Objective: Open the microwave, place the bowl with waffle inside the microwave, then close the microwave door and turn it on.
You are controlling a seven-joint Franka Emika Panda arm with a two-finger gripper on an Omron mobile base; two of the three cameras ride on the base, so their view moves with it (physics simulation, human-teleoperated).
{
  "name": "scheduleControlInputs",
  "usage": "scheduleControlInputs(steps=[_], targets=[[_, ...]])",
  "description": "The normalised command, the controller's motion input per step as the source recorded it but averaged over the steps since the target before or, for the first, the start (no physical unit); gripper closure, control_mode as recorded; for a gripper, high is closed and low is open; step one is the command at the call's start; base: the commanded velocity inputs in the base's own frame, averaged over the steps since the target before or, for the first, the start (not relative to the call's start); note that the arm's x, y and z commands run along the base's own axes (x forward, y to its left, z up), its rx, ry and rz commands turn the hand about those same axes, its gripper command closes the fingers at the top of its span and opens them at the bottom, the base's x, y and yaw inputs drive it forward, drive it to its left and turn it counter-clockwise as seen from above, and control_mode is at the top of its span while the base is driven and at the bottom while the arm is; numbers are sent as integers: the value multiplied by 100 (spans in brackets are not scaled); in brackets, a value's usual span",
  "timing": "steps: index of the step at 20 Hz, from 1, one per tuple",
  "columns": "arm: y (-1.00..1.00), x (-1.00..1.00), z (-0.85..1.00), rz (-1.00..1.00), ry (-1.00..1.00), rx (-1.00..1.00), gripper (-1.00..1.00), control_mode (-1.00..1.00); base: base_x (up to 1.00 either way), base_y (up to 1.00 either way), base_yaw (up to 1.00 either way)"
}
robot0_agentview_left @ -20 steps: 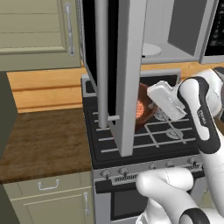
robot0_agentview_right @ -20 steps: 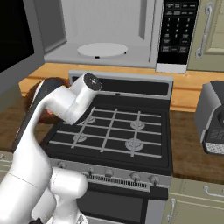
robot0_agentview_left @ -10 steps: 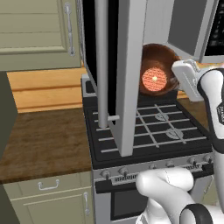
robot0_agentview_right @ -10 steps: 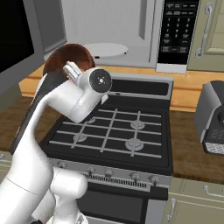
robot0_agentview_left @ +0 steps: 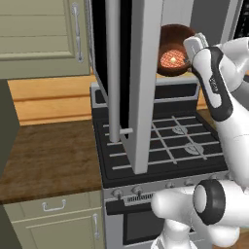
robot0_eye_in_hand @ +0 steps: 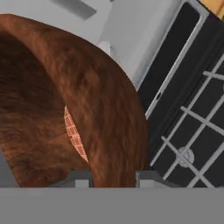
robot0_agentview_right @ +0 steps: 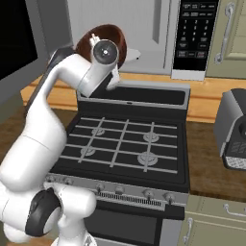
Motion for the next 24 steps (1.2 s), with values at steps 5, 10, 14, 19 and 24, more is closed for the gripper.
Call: scheduleControlInputs(steps=[5,10,14,19,24], targets=[[0,100,21,-18,24,33,100,-100,0,0,0],[-6,82,18,-13,15,40,100,-100,0,0,0],[3,92,-3,-15,6,19,100,-100,0,0,0],[17,52,-19,-14,0,0,-100,-100,0,0,0],[13,-7,-2,-1,-15,4,-100,-100,0,0,0]])
